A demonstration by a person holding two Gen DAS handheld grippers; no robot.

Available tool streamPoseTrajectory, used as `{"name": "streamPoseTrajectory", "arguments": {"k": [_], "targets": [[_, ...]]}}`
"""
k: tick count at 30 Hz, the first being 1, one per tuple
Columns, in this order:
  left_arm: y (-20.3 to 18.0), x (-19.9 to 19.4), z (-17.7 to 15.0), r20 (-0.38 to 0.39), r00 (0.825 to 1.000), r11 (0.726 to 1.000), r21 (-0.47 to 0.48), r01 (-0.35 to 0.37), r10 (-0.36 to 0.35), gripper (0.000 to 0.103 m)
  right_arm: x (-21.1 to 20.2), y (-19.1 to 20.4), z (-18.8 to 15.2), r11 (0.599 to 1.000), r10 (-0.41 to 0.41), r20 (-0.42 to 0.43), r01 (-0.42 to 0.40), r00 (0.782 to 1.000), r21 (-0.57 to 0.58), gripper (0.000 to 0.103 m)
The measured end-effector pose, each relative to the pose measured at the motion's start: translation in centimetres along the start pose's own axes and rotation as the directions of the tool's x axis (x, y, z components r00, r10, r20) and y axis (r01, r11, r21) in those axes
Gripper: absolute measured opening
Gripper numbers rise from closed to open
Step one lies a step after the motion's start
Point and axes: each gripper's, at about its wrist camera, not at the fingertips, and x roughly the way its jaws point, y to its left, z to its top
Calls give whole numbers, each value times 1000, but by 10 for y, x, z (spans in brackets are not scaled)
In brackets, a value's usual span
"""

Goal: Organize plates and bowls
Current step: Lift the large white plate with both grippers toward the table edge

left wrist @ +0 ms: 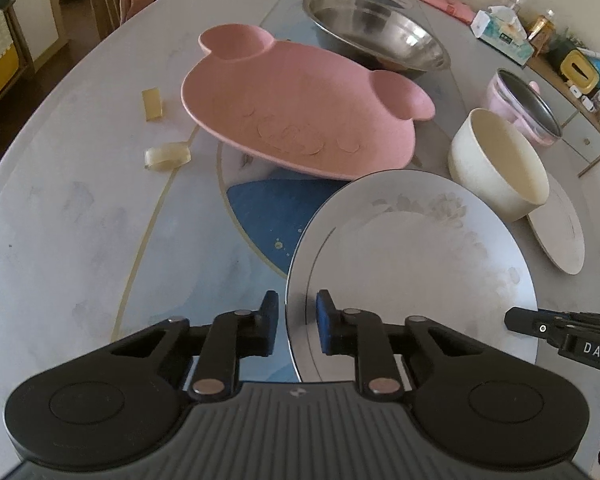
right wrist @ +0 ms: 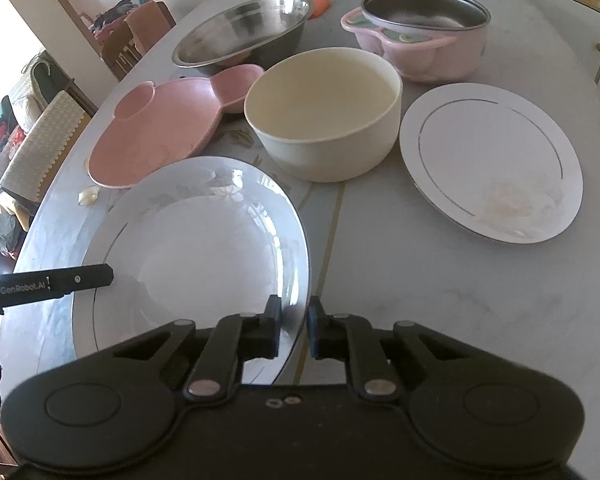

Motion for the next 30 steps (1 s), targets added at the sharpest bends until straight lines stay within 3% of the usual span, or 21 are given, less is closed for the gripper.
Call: {"name": "streamPoseTrajectory", "arguments": {"k": [17, 30], "targets": [[1, -13, -13, 28, 999, 999, 18, -42, 42, 11, 0, 8, -5, 1000, 1, -22, 0, 1000, 19, 12], [47, -39, -45, 32, 997, 996, -49, -69, 70, 11, 1, 46, -33, 997, 69, -71, -71, 995, -26, 11]]}}
